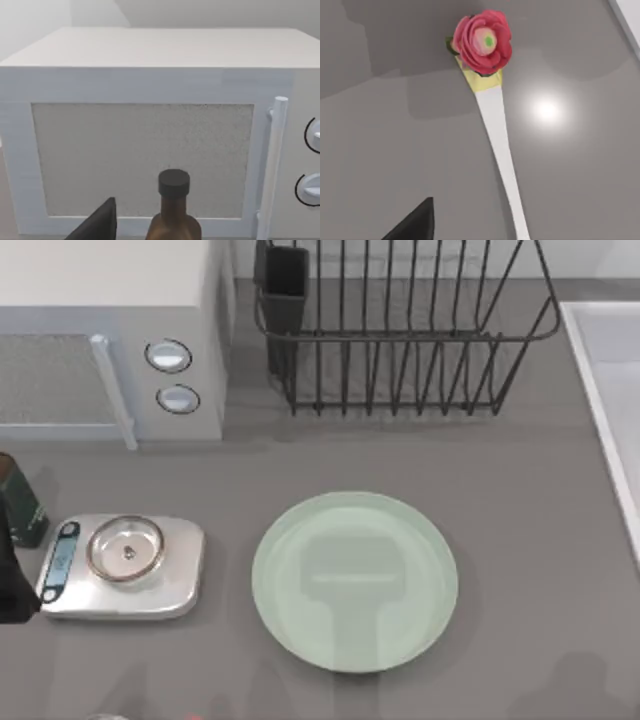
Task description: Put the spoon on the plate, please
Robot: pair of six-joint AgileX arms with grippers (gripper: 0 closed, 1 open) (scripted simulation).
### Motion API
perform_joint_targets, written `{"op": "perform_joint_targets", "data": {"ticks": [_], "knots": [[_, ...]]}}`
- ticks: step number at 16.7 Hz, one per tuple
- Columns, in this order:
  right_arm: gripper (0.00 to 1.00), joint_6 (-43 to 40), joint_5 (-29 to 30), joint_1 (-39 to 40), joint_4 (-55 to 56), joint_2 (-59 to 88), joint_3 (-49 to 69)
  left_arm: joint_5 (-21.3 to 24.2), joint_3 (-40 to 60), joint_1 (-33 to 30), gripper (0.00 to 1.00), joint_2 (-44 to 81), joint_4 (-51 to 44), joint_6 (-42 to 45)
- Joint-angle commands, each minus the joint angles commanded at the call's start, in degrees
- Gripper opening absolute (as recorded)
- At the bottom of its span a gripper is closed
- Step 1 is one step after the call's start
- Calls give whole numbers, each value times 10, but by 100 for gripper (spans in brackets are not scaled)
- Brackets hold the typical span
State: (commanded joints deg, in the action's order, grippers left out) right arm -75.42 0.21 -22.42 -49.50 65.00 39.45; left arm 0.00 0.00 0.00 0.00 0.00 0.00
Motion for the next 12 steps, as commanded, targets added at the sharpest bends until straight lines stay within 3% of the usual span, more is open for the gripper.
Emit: {"op": "perform_joint_targets", "data": {"ticks": [6, 12], "knots": [[100, -167, -4, -51, -105, 139, 103, 0, 0, 0, 100, 0, 0, 0], [100, -180, -5, -52, -112, 149, 111, 0, 0, 0, 100, 0, 0, 0]]}}
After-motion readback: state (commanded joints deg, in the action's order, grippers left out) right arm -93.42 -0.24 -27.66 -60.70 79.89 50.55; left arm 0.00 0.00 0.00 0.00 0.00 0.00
